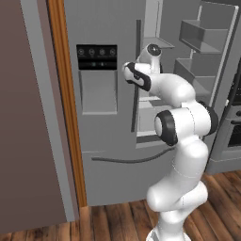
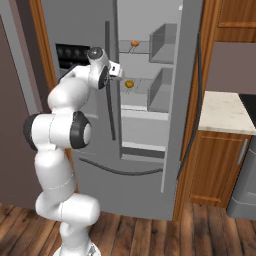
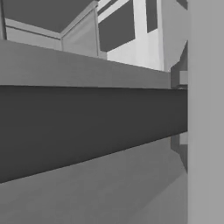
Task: Retrieve the tangerine and orange from the fridge and place them into the bowl on the dining table.
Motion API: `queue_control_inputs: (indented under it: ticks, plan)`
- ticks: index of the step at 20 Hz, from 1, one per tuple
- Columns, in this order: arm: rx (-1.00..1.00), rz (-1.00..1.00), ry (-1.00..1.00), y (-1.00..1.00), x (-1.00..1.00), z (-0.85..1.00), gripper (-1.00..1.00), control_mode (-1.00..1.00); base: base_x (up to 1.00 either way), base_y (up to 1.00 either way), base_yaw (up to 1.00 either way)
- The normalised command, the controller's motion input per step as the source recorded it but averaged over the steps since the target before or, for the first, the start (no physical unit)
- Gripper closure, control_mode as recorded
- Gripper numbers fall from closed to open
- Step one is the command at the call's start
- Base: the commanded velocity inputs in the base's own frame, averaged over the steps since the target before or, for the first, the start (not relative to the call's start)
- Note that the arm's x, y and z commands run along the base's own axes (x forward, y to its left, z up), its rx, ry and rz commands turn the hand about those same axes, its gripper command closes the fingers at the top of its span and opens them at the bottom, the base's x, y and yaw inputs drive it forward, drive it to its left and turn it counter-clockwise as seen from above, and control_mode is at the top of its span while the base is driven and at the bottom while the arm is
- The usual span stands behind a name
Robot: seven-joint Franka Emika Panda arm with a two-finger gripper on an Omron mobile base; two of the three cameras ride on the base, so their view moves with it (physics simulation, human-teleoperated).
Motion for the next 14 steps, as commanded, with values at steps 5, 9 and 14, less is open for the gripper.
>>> queue_control_inputs:
  ticks: [5, 9, 14]
  plan:
    - [0.0, 0.12, -0.05, 0.37, -0.97, 0.0, 1.0, -1.0, 0.0, 0.0, 0.0]
    - [-0.08, 0.08, -0.22, 0.66, -1.0, -0.01, 1.0, -1.0, 0.0, 0.0, 0.0]
    - [-0.09, 0.03, -0.12, 0.73, -1.0, 0.0, 1.0, -1.0, 0.0, 0.0, 0.0]
